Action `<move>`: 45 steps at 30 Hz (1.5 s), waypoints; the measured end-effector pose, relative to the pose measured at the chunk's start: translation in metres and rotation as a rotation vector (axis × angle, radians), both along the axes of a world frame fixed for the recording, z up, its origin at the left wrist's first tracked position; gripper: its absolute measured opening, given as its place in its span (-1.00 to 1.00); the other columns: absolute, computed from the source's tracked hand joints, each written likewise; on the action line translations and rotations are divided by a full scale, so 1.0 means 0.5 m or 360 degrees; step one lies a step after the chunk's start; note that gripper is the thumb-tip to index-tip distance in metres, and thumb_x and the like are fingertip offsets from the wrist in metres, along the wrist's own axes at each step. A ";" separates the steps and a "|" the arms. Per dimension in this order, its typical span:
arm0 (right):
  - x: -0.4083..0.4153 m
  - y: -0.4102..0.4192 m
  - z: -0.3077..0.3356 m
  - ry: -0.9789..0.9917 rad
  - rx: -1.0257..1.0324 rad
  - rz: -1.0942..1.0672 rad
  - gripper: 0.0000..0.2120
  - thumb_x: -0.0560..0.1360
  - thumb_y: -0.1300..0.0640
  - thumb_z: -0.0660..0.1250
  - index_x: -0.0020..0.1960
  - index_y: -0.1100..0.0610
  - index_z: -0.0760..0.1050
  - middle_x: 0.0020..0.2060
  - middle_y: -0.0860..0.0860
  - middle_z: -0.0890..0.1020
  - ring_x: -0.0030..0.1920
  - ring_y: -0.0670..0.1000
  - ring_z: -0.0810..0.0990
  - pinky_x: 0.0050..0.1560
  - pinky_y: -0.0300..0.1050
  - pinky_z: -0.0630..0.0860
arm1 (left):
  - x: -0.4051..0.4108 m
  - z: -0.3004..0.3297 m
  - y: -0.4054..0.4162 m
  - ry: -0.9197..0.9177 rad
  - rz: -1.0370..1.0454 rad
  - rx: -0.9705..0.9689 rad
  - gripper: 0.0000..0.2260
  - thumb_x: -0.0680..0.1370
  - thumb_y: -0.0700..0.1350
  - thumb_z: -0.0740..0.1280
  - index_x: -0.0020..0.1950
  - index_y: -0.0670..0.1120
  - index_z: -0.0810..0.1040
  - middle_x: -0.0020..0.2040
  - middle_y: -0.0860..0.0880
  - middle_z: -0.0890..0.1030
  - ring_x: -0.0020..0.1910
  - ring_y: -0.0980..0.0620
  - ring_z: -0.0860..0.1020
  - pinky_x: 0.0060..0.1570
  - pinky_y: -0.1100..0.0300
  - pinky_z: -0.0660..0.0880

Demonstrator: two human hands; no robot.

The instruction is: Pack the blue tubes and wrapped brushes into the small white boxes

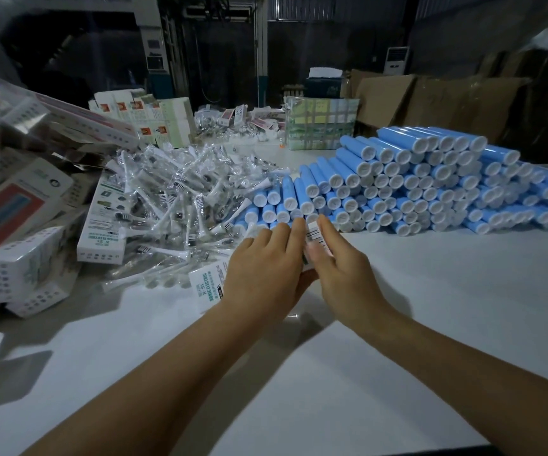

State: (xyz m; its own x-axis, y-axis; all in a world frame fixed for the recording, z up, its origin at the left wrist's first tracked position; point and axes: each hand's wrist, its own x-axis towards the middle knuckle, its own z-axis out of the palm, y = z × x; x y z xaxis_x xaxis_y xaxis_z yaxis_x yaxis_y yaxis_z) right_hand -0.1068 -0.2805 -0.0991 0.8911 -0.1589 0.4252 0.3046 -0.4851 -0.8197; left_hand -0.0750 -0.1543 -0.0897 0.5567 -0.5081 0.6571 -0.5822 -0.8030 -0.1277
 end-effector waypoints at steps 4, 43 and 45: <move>0.013 -0.009 0.018 0.0163 0.1064 0.0214 -0.71 0.63 0.09 0.17 0.20 0.20 0.56 0.04 0.14 0.67 0.06 0.03 0.64 0.08 -0.08 0.56 | 0.004 0.000 0.001 0.0017 0.0071 -0.0022 -0.34 0.41 0.18 0.44 0.33 -0.24 0.47 0.00 -0.13 0.61 -0.14 -0.13 0.58 -0.25 0.07 0.49; 0.003 0.001 0.004 -0.0385 0.0133 -0.0385 -0.83 0.46 0.24 0.42 -0.13 0.03 0.47 -0.14 -0.02 0.54 -0.14 -0.06 0.53 -0.15 -0.44 0.43 | 0.013 0.003 0.006 0.0051 0.0147 -0.0174 -0.31 0.47 0.21 0.36 0.45 -0.18 0.33 0.13 -0.12 0.54 0.02 -0.15 0.54 -0.13 0.03 0.44; 0.000 0.003 0.004 -0.0480 0.0024 -0.0401 -0.89 0.45 0.29 0.42 -0.11 0.14 0.52 -0.16 -0.02 0.52 -0.16 -0.10 0.52 -0.13 -0.44 0.43 | 0.009 0.006 0.007 0.0030 0.0159 -0.0145 -0.31 0.45 0.21 0.38 0.41 -0.19 0.37 0.09 -0.12 0.56 -0.04 -0.13 0.56 -0.18 0.05 0.45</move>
